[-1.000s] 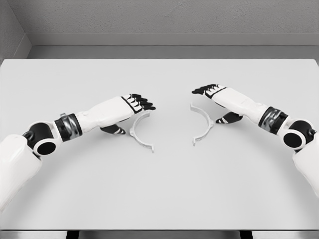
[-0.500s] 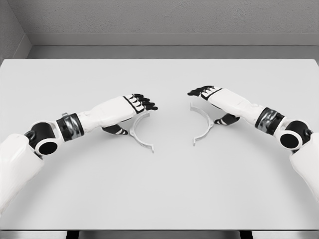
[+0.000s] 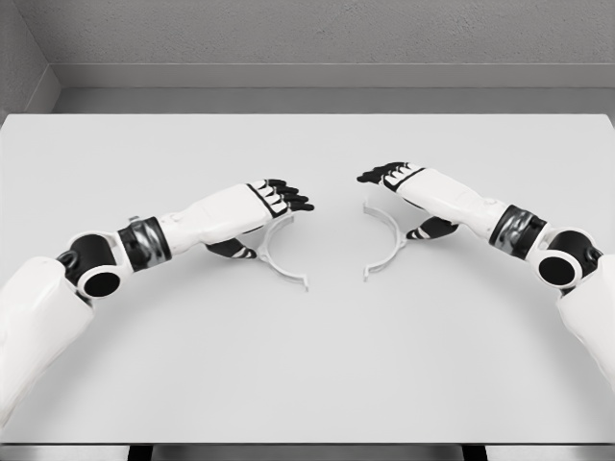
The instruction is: Assemble PVC drainage pipe clamps
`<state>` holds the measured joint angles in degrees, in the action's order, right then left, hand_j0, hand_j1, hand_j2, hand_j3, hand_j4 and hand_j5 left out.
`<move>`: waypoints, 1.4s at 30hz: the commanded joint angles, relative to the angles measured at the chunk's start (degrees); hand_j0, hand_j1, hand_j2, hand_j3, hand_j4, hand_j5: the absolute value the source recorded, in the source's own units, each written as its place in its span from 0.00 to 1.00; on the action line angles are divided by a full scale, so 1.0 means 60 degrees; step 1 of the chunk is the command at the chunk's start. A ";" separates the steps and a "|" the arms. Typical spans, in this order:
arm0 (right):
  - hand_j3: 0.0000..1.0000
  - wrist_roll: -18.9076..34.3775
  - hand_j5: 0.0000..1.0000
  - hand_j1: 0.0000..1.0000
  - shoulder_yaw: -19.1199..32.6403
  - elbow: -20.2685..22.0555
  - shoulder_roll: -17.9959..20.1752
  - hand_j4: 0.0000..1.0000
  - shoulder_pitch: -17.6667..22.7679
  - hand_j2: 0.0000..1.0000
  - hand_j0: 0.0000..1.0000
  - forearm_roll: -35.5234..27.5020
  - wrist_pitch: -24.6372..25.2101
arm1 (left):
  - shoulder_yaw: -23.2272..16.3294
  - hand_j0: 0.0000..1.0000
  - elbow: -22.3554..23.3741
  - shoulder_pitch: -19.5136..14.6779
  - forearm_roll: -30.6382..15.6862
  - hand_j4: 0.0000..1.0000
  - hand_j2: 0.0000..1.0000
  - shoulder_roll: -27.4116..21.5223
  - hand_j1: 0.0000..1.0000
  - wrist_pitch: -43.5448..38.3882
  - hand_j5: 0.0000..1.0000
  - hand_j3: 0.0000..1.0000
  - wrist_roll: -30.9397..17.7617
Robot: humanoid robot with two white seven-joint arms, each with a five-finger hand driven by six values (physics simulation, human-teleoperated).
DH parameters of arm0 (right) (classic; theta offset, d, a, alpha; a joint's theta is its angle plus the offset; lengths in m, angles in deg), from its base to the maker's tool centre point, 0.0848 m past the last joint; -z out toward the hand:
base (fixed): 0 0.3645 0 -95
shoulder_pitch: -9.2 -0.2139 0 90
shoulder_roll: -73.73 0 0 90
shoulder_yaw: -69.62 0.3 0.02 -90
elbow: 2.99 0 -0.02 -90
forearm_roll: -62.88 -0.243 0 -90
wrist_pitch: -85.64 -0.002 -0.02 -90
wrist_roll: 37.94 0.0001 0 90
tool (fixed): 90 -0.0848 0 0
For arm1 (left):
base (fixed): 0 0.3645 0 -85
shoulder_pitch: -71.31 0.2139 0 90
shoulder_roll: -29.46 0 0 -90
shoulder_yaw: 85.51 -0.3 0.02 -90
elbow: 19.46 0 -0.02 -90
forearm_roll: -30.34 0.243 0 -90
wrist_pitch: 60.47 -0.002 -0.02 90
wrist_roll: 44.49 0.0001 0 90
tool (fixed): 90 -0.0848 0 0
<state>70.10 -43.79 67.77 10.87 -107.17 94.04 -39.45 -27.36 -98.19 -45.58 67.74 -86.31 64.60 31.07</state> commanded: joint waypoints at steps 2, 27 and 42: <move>1.00 -0.0004 1.00 1.00 -0.0038 0.0012 -0.0012 1.00 0.0000 1.00 1.00 -0.0053 0.0015 | 0.0005 1.00 -0.0002 0.0000 -0.0067 1.00 1.00 0.0090 1.00 -0.0011 1.00 1.00 -0.0069; 1.00 0.0011 1.00 1.00 -0.0360 0.0027 -0.0657 1.00 -0.0220 1.00 1.00 -0.0024 0.0015 | -0.0332 1.00 0.0012 -0.0249 -0.0067 1.00 1.00 0.0515 1.00 -0.0011 1.00 1.00 -0.0157; 1.00 0.0084 1.00 1.00 0.0094 -0.0734 -0.0481 1.00 -0.0923 1.00 1.00 -0.0039 0.0015 | 0.0401 1.00 0.0144 -0.0132 -0.0243 1.00 1.00 -0.0276 1.00 -0.0011 1.00 1.00 -0.0157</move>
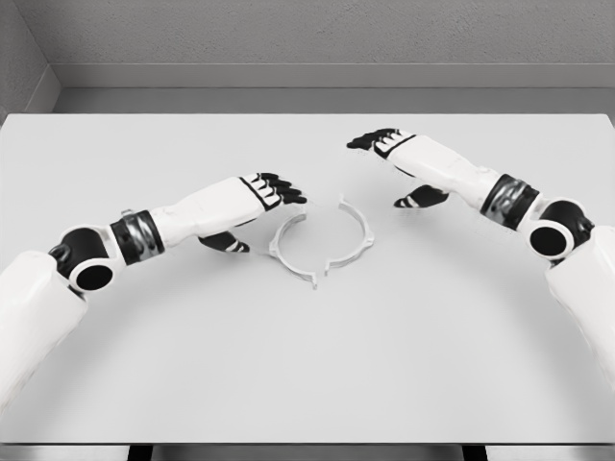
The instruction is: Assemble PVC drainage pipe clamps
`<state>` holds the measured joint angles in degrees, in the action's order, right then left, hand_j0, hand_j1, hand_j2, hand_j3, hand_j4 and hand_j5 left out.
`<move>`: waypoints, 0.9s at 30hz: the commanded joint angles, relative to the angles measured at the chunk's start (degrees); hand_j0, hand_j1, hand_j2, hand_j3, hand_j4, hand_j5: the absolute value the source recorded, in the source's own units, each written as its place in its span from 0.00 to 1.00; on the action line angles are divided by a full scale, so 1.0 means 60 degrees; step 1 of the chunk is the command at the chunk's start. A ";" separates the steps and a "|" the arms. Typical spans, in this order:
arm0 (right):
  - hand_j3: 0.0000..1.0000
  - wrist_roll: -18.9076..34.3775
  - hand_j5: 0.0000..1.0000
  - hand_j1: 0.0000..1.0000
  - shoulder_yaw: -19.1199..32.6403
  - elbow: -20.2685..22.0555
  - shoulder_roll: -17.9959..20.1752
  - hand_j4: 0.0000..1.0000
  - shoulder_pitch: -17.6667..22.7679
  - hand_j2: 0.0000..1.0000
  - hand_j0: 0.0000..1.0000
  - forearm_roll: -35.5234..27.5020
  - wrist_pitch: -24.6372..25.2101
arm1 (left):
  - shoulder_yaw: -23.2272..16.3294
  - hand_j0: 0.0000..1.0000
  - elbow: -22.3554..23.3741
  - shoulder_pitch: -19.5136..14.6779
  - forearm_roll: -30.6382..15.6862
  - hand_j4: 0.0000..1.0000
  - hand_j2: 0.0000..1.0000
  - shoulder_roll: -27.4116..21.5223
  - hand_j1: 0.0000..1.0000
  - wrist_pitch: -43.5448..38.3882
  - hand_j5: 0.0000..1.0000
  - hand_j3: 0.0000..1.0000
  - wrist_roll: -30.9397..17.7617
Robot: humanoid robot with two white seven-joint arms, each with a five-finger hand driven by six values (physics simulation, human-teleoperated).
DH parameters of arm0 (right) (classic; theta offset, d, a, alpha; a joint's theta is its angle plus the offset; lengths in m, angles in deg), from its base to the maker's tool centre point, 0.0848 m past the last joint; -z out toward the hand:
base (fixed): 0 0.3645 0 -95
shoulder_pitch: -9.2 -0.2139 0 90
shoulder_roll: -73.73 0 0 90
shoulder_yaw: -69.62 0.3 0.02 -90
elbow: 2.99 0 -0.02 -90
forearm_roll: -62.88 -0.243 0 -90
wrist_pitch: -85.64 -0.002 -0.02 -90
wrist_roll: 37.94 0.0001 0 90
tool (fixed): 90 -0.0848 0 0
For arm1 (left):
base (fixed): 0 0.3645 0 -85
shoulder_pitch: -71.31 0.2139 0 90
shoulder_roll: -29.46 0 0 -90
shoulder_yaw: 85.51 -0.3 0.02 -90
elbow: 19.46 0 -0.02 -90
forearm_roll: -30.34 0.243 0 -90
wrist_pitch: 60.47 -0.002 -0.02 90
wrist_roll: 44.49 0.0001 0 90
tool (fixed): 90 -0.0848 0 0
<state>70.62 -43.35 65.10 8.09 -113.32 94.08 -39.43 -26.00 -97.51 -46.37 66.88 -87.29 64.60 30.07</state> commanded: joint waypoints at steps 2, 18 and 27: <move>1.00 0.0011 1.00 1.00 -0.0009 -0.0435 -0.0251 1.00 -0.0102 1.00 1.00 -0.0015 0.0012 | 0.0174 1.00 0.0204 -0.0029 -0.0099 1.00 1.00 -0.0113 1.00 -0.0012 1.00 1.00 0.0009; 1.00 -0.0018 1.00 1.00 -0.0536 -0.2764 -0.1687 1.00 -0.1479 1.00 1.00 0.0557 0.0012 | 0.0379 1.00 0.0732 -0.0264 -0.0216 1.00 1.00 -0.0113 1.00 -0.0012 1.00 1.00 0.0024; 1.00 -0.0033 1.00 1.00 -0.0536 -0.3511 -0.2024 1.00 -0.1758 1.00 1.00 0.0732 0.0012 | 0.0921 1.00 0.0908 -0.0264 -0.0582 1.00 1.00 -0.0669 1.00 -0.0012 1.00 1.00 0.0024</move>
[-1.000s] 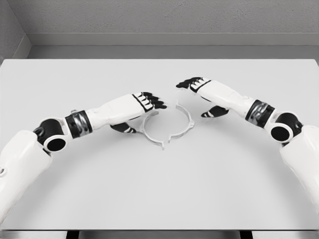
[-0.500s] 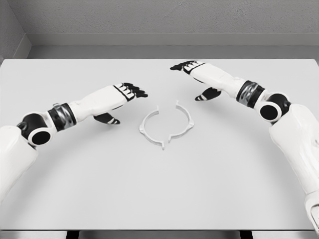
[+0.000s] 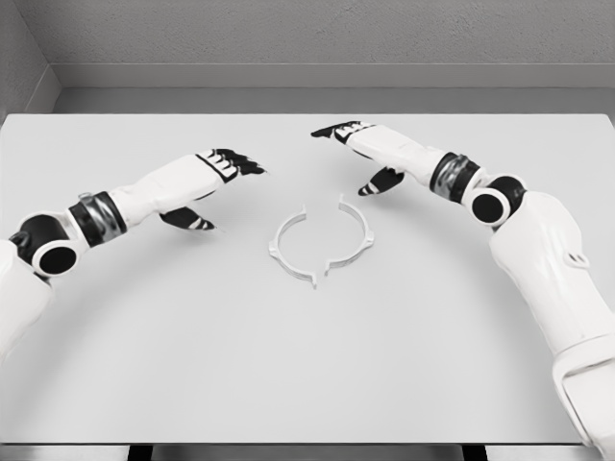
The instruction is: Assemble PVC drainage pipe clamps
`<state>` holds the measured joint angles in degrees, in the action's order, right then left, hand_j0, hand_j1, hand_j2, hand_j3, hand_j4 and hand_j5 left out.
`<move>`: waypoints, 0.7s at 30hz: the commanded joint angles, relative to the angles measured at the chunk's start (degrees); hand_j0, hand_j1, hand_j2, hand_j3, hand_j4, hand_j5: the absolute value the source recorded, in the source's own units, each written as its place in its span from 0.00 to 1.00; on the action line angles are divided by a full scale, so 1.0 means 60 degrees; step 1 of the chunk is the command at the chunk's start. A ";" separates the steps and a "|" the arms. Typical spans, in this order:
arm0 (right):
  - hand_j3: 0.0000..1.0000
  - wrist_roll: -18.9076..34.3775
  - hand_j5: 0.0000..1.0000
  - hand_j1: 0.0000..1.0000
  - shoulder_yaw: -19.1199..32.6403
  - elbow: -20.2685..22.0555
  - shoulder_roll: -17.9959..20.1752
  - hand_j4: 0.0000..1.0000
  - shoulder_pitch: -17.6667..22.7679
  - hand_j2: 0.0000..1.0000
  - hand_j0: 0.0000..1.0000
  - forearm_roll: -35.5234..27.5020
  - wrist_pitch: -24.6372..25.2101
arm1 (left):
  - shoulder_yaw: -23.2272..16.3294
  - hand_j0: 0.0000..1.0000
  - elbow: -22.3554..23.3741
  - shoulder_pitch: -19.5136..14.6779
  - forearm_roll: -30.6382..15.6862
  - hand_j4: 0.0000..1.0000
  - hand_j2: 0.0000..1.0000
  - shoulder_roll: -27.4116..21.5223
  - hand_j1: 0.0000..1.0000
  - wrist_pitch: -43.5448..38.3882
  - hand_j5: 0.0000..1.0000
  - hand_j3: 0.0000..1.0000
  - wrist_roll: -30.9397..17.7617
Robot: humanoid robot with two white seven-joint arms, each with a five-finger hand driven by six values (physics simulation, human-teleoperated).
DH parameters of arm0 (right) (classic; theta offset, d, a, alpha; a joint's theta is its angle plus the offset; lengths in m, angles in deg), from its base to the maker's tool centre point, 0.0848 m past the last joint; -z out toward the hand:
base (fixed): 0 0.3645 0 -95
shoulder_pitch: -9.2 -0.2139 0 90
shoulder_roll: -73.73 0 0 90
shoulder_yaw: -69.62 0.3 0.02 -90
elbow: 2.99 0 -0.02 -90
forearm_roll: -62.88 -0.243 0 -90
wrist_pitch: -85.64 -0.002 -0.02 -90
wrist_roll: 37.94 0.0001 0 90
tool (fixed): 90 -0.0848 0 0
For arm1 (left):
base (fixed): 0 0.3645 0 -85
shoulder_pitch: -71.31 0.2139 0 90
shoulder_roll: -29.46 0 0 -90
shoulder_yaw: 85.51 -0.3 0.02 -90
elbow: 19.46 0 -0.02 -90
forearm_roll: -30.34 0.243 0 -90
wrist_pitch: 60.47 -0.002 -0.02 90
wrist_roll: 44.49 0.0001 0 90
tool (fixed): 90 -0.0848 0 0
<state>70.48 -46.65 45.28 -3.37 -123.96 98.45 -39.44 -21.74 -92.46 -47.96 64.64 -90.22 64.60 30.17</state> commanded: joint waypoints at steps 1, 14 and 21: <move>1.00 -0.0009 1.00 1.00 0.0013 -0.0237 -0.0188 1.00 -0.0015 1.00 1.00 0.0076 0.0015 | 0.0225 1.00 0.0068 0.0000 -0.0209 1.00 1.00 -0.0225 1.00 -0.0012 1.00 1.00 0.0006; 1.00 -0.0009 1.00 1.00 0.0013 -0.0516 -0.0349 1.00 -0.0088 1.00 1.00 0.0238 0.0015 | 0.0211 1.00 0.0082 -0.0015 -0.0209 1.00 1.00 -0.0239 1.00 -0.0012 1.00 1.00 0.0006; 1.00 -0.0009 1.00 1.00 -0.0177 -0.0501 -0.0349 1.00 -0.0088 1.00 1.00 0.0238 0.0015 | 0.0211 1.00 0.0097 -0.0029 -0.0209 1.00 1.00 -0.0239 1.00 -0.0012 1.00 1.00 0.0006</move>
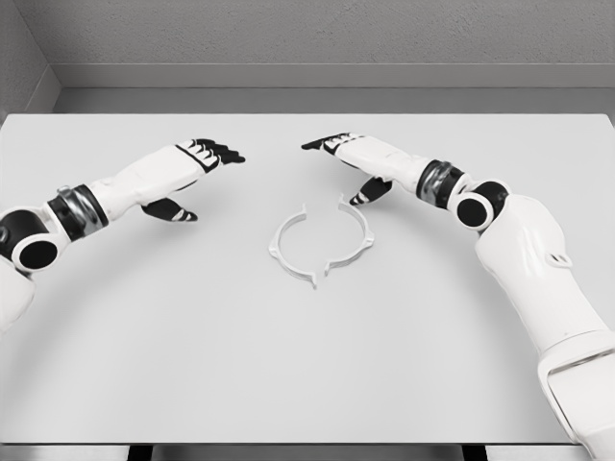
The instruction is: Assemble PVC drainage pipe clamps
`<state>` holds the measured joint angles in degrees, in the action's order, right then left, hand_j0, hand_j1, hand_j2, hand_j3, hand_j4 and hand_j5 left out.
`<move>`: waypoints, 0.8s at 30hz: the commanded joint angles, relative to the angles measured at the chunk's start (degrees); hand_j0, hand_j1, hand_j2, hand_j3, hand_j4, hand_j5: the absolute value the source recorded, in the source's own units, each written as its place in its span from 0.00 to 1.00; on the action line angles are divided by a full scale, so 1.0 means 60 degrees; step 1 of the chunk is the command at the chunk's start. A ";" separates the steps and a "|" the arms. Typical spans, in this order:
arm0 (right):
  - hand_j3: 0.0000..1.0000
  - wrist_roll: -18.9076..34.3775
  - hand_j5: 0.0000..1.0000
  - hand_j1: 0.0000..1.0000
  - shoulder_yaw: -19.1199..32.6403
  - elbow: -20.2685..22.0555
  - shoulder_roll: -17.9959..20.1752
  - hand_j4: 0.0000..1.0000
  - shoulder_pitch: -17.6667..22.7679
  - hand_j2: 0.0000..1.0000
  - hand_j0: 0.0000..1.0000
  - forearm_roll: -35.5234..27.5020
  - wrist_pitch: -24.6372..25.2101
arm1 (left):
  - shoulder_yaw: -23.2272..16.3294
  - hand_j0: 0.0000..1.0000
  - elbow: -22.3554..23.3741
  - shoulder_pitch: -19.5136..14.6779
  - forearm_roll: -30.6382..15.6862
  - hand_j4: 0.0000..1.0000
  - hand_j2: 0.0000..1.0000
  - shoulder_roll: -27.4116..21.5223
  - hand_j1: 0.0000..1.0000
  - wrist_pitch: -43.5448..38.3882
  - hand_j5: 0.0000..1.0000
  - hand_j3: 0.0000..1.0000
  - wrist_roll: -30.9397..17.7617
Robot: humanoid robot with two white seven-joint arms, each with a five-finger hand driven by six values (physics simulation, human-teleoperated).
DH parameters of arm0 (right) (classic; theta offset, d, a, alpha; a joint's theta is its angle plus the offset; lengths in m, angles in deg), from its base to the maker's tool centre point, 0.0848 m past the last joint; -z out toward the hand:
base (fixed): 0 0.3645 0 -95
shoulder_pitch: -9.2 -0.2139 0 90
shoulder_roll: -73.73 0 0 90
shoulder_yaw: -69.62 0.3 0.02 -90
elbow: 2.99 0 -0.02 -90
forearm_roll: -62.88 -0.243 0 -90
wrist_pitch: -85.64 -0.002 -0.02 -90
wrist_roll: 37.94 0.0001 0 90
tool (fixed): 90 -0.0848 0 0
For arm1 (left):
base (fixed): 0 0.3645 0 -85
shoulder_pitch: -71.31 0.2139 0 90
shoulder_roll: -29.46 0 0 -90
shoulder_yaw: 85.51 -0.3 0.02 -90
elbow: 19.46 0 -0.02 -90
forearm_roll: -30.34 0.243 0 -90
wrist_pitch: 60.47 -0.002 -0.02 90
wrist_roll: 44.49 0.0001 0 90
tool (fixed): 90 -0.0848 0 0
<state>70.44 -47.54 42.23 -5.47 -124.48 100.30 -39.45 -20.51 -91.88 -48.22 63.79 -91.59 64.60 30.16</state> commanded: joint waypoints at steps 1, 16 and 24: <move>1.00 -0.0018 1.00 1.00 -0.0028 0.0007 0.0000 1.00 0.0000 1.00 1.00 -0.0070 0.0016 | 0.0006 1.00 -0.0001 0.0015 -0.0067 1.00 1.00 -0.0011 1.00 -0.0012 1.00 1.00 0.0009; 1.00 -0.0003 1.00 1.00 -0.0247 0.0021 -0.0263 1.00 -0.0088 1.00 1.00 -0.0085 0.0016 | 0.0006 1.00 0.0043 -0.0015 -0.0067 1.00 1.00 0.0003 1.00 -0.0012 1.00 1.00 -0.0006; 1.00 -0.0018 1.00 1.00 -0.0453 0.0109 -0.0336 1.00 -0.0088 1.00 1.00 -0.0100 0.0016 | -0.0008 1.00 0.0043 -0.0015 -0.0067 1.00 1.00 0.0003 1.00 -0.0012 1.00 1.00 -0.0006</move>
<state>70.31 -49.96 42.74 -7.48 -125.01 99.99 -39.38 -20.58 -91.61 -48.31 63.79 -91.53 64.60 30.15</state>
